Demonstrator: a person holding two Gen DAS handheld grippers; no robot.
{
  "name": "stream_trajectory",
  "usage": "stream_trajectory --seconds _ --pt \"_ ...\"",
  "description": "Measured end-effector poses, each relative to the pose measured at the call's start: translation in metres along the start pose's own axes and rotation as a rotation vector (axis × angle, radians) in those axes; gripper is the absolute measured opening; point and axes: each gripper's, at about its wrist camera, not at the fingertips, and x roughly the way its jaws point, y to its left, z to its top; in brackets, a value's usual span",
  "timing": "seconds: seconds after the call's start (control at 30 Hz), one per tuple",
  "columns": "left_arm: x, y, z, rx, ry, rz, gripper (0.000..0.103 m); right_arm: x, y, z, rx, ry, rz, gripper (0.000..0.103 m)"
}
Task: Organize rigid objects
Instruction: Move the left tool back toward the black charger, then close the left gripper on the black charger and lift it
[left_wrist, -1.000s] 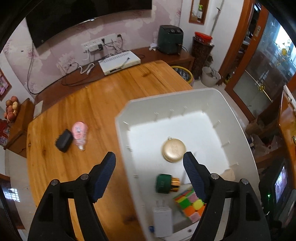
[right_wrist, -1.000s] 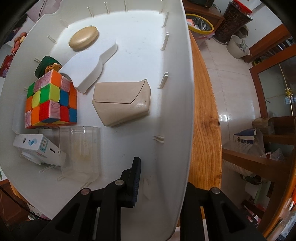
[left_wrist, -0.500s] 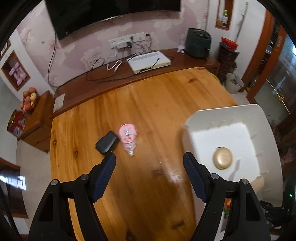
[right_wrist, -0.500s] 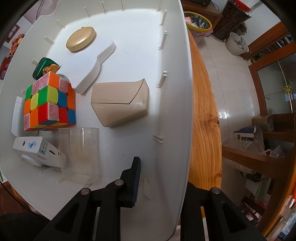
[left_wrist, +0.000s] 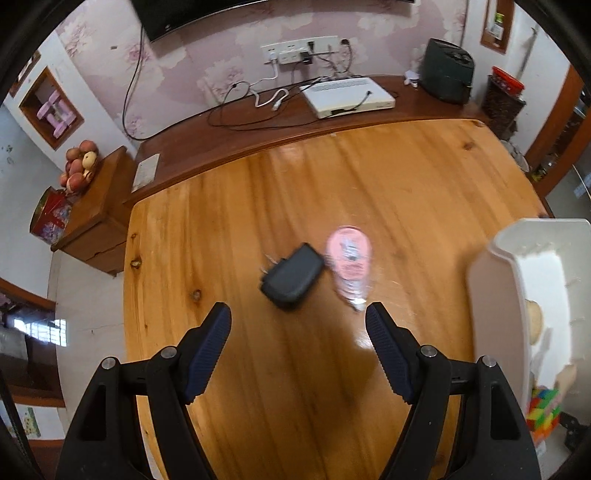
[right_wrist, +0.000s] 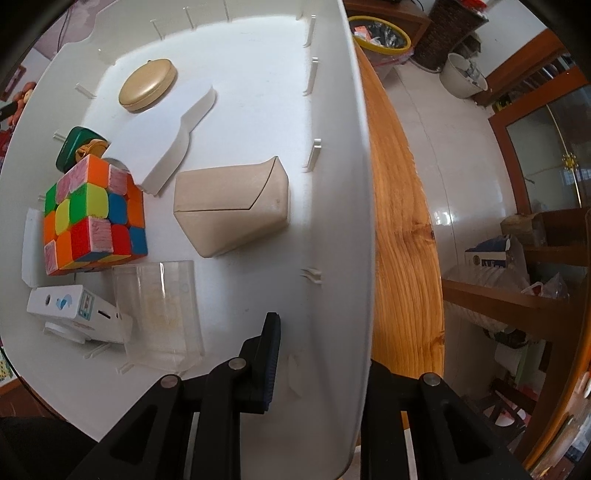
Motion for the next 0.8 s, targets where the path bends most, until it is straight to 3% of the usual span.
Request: stream_trajectory --seconds 0.8 --pt "0.069 0.027 0.015 -0.087 0.099 -0.094 0.078 0.003 0.005 0.013 0.055 0.045 -0.048 0.028"
